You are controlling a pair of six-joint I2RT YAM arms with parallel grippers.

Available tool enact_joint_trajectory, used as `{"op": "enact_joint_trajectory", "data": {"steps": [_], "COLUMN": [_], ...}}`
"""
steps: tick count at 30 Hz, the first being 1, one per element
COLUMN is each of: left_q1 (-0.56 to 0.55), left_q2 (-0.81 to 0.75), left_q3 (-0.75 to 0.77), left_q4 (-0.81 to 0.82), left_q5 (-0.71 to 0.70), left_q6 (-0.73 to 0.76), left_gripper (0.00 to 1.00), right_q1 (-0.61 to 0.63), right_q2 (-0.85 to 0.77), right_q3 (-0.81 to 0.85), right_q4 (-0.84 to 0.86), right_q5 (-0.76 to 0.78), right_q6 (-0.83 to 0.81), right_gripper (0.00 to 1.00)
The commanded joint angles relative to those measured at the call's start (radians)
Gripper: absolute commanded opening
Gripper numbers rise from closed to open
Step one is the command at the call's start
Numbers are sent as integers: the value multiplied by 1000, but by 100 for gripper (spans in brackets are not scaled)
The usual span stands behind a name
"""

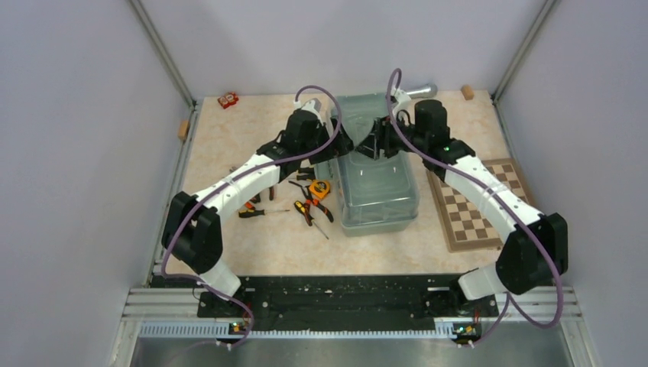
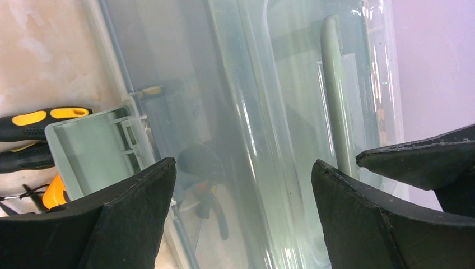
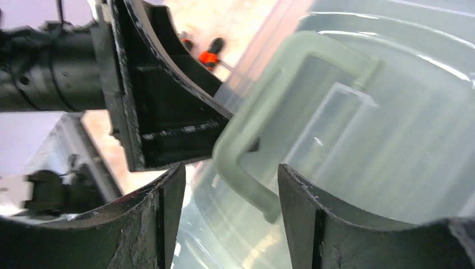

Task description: Pack the tool kit

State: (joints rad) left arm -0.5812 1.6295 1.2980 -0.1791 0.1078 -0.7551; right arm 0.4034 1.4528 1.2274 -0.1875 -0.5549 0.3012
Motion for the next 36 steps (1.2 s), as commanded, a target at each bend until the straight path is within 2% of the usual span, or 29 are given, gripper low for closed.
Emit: {"op": "enact_joint_trajectory", "data": {"steps": [1,7,12,18,23,25,28,31,36], "left_q1": [0,-2,-13,-23,-29,-30,-32,-32,-27], "left_q2": [6,6,13,13,5,-1,-2,-3,-33], "left_q3": [60,90,129,143,144,144,145,143,131], "left_q4": [62,57,34,22,17,15,14,10,-15], "left_q5": [26,38,38,32,32,30,29,29,-10], "left_q6": [-7,-4,10,15,17,19,20,21,37], "left_gripper": [95,95,95,95,95,95,95,95,95], "right_q1": [5,36,113,208,273,287,295,296,295], "right_q2": [-113,-216,-257,-239,-181,-166,-146,-138,-145], "right_q3": [-80,-197,-250,-248,-231,-223,-212,-208,-192], "right_q4": [34,148,178,241,295,316,339,357,347], "right_q5": [115,227,347,518,700,729,760,798,782], "right_q6": [-182,-311,-430,-514,-555,-570,-573,-573,-561], "right_gripper": [61,60,60,59,54,51,44,26,3]}}
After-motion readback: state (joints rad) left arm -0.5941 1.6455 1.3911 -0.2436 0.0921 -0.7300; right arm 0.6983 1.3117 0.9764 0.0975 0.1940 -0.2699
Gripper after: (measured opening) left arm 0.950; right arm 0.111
